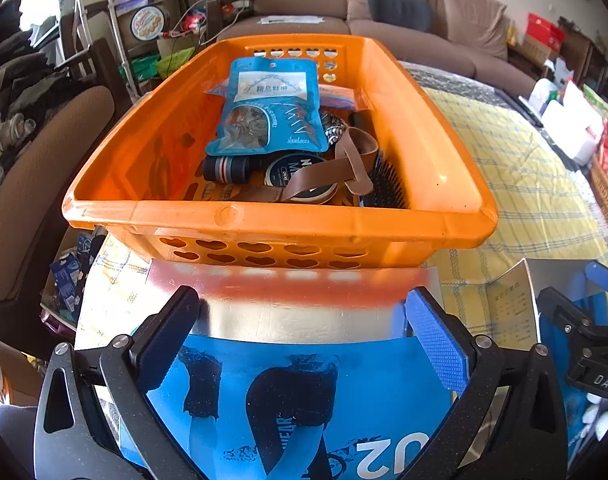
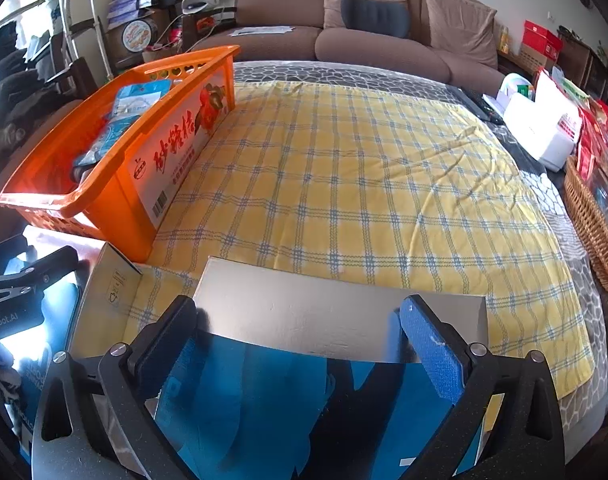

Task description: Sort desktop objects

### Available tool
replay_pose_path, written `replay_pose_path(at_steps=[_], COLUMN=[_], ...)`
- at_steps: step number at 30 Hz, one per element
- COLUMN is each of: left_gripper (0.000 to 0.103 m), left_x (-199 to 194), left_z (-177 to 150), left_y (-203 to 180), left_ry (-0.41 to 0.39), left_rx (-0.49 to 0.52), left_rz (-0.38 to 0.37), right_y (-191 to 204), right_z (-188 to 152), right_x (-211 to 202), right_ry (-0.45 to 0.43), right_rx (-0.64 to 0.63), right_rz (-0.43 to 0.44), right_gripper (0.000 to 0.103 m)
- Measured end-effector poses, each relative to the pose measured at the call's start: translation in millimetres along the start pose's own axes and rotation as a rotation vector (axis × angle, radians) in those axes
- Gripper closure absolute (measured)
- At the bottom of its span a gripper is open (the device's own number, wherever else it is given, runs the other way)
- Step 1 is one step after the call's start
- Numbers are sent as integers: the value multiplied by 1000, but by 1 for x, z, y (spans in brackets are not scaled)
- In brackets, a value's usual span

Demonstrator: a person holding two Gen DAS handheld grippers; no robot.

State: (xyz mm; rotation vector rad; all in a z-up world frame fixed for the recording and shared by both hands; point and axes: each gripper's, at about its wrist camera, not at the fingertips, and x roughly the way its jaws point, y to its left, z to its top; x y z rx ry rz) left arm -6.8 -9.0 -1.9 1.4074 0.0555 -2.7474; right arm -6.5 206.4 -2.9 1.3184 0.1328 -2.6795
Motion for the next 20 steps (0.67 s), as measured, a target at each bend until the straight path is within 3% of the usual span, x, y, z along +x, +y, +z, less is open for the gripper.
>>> replay_pose_path(at_steps=[20], left_gripper=[0], left_x=[3], left_z=[1], left_y=[-1], left_ry=[2], left_rx=[2], left_rz=[0], right_y=[0], right_z=[0], right_x=[0], right_ry=[0], right_rx=[-2], right_rz=[-2], right_gripper=[0])
